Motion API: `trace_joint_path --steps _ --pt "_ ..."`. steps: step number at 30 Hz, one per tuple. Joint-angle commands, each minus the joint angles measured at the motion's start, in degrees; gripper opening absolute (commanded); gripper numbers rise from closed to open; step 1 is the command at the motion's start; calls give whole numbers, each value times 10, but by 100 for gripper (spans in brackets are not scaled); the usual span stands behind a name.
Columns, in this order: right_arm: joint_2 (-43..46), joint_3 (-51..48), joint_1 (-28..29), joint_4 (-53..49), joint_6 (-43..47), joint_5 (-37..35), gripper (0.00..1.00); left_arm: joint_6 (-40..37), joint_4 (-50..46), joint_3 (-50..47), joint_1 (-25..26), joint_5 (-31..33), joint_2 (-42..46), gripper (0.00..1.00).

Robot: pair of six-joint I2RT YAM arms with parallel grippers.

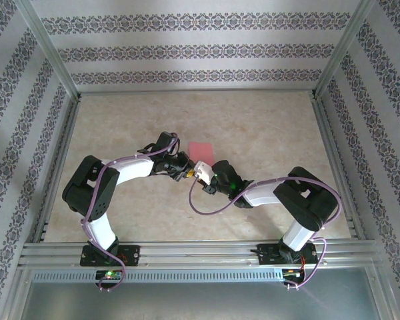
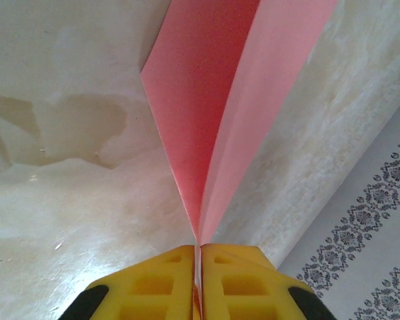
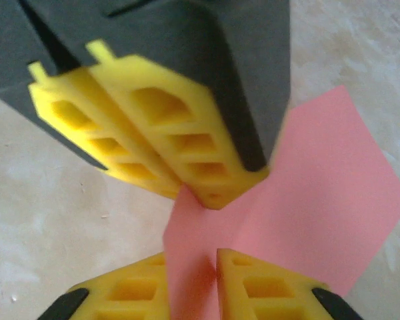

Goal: Fold a paper plane with a square sheet of paper (pick it up from the middle)
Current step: Third fold the triangle at the center of the table.

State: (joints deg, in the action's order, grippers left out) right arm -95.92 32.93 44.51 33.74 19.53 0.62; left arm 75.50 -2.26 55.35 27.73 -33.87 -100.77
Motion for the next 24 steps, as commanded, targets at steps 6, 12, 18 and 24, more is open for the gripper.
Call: trace_joint_path --steps 6,12,18,24 --pt "24 -17 0 -18 -46 98 8 -39 -97 -24 -60 76 84 39" --pt "42 -23 -12 -38 -130 183 6 -156 -113 16 -67 69 92 43" --pt "37 -25 -15 -39 -196 227 6 -213 -91 53 -48 15 19 40" --pt "14 -18 -19 -38 -244 260 6 -281 -163 118 -31 21 -55 31"
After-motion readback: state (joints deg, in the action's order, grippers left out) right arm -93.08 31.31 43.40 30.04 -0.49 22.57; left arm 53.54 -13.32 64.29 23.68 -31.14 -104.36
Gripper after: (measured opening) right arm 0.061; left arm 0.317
